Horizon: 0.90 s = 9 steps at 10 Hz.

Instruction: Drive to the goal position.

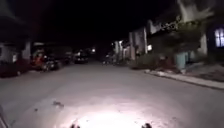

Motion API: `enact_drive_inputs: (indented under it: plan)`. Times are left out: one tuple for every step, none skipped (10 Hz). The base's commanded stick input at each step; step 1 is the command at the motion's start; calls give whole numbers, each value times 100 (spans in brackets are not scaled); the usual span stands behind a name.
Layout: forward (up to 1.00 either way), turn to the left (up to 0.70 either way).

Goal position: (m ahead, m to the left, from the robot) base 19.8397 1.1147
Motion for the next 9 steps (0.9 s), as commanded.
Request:
enact_drive_inputs:
  plan:
    - [85,0]
    - [85,0]
    - [85,0]
    - [85,0]
    - [85,0]
    - [85,0]
    - [85,0]
    - [85,0]
    - [85,0]
